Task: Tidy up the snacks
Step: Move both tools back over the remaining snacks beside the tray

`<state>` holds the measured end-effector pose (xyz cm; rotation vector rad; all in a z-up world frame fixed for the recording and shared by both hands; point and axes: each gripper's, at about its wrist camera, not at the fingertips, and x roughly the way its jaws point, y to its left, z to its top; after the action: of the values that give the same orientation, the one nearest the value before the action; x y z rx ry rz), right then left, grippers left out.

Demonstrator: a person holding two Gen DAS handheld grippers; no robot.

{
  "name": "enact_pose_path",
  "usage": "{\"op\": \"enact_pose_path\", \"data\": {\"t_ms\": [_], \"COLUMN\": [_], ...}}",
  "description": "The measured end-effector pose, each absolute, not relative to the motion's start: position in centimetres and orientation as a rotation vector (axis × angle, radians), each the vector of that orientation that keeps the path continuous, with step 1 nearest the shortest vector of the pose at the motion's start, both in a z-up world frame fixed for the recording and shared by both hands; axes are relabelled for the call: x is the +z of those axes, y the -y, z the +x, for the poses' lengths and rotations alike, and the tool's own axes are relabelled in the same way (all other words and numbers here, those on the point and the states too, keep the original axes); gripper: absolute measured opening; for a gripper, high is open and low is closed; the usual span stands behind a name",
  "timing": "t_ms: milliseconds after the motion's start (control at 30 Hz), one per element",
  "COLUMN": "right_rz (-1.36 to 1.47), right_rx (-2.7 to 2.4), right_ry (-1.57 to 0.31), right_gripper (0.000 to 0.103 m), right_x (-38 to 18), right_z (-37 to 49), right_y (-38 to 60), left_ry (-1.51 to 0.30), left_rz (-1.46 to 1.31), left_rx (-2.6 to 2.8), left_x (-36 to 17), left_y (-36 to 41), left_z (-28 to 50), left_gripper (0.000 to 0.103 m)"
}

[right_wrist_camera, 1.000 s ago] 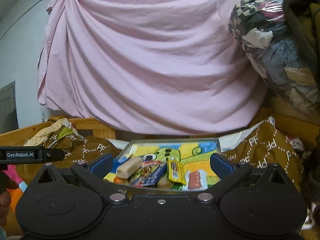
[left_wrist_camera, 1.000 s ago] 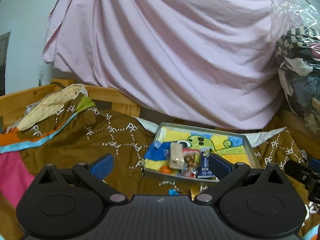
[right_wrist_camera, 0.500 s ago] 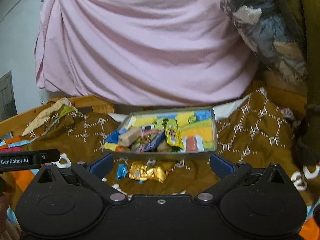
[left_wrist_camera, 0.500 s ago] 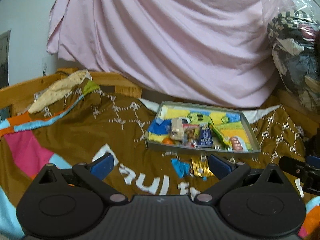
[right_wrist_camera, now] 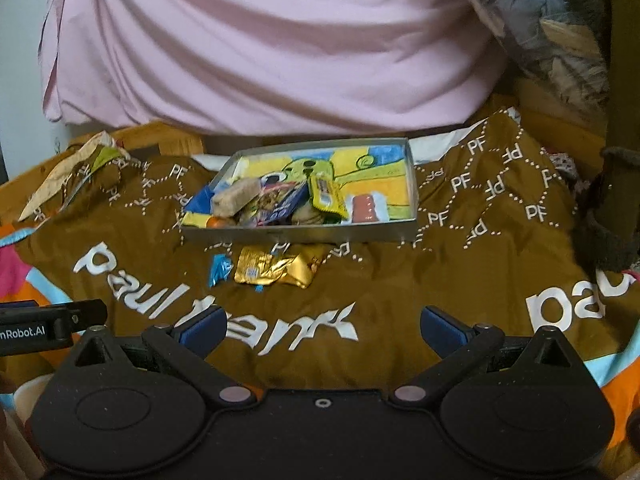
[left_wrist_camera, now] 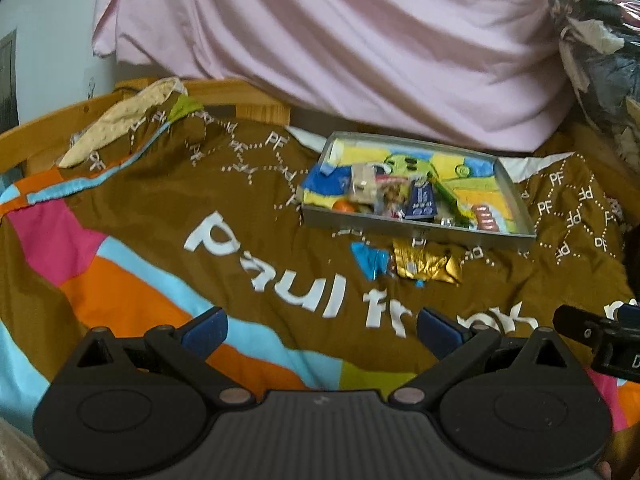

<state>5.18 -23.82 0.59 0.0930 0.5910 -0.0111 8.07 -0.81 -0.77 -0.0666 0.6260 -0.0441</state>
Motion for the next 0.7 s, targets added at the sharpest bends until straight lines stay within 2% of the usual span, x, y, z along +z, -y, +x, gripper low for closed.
{"op": "enact_pose_path", "data": {"t_ms": [367, 700], "right_rz": [0.087, 0.014], "right_rx": [0.04, 0.138], "right_ry": [-0.654, -0.635], "right_gripper": [0.102, 0.102], "right_x": [0.5, 1.4], "right_z": [6.7, 11.0], "right_y": [23.3, 24.3], "left_ry": [-0.7, -0.731], "left_rz": [-0.074, -0.024], "left_rx": [-0.053, -0.145], "left_x": [-0.4, -0.3], "left_y": [0.7, 0.5], "left_z": [9.5, 14.3], "left_gripper": [0.103, 0.103]}}
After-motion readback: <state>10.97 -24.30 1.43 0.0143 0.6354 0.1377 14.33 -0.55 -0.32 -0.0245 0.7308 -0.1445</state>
